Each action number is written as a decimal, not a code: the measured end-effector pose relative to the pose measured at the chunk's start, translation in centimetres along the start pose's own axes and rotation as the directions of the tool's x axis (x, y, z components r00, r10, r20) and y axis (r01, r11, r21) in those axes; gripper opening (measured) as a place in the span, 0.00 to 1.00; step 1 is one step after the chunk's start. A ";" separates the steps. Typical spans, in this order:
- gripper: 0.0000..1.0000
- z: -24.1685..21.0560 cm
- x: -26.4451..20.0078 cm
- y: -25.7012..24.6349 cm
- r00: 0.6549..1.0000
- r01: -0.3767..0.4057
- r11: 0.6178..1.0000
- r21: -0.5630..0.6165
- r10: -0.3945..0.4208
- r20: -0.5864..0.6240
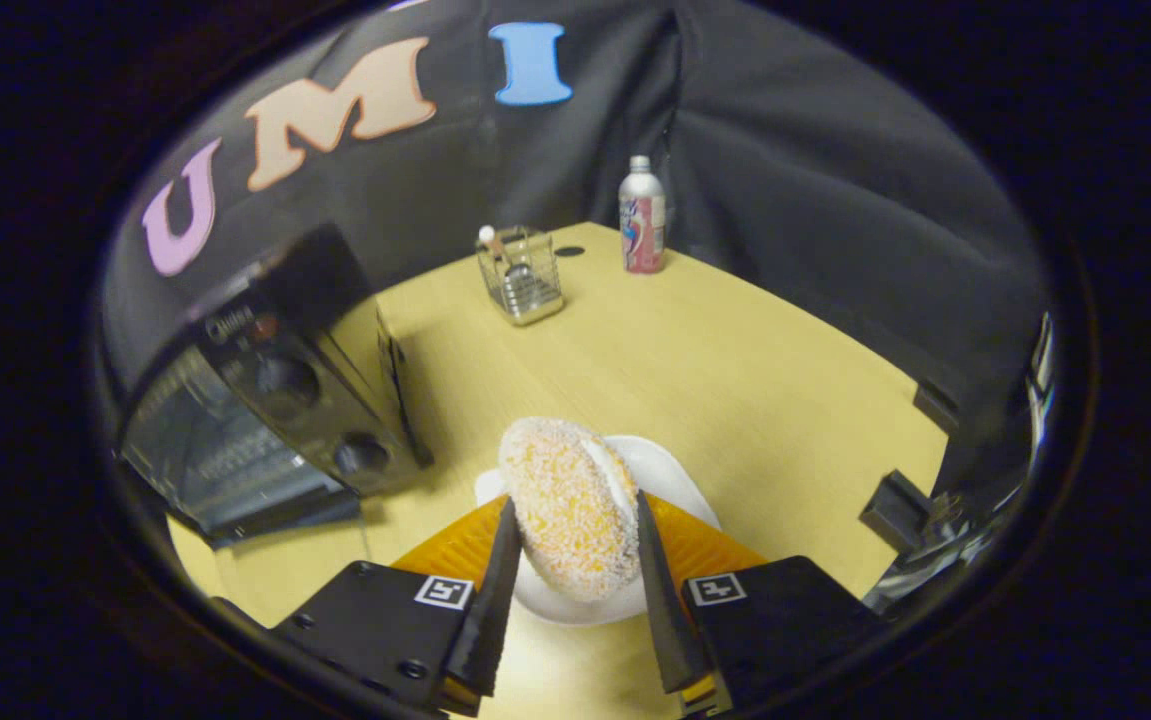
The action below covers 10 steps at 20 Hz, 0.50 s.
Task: Open the toaster oven, put the food inside, and close the toaster oven door.
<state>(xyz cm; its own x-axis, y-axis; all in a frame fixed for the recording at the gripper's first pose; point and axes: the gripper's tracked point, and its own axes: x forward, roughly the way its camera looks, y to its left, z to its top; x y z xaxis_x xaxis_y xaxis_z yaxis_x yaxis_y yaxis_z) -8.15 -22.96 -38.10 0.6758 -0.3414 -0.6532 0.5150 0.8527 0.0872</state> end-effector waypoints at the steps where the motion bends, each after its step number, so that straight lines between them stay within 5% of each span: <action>1: 0.63 0.5 -0.9 0.9 1.000 -0.013 0.999 0.045 0.013 0.016; 10: 0.63 -2.6 -7.4 10.7 0.991 -0.134 0.930 0.343 0.133 0.027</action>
<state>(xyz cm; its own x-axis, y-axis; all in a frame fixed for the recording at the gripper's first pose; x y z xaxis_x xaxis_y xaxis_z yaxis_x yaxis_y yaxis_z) -9.02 -10.26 -34.34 0.7520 -0.2355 -0.6156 0.5692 0.7029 0.4264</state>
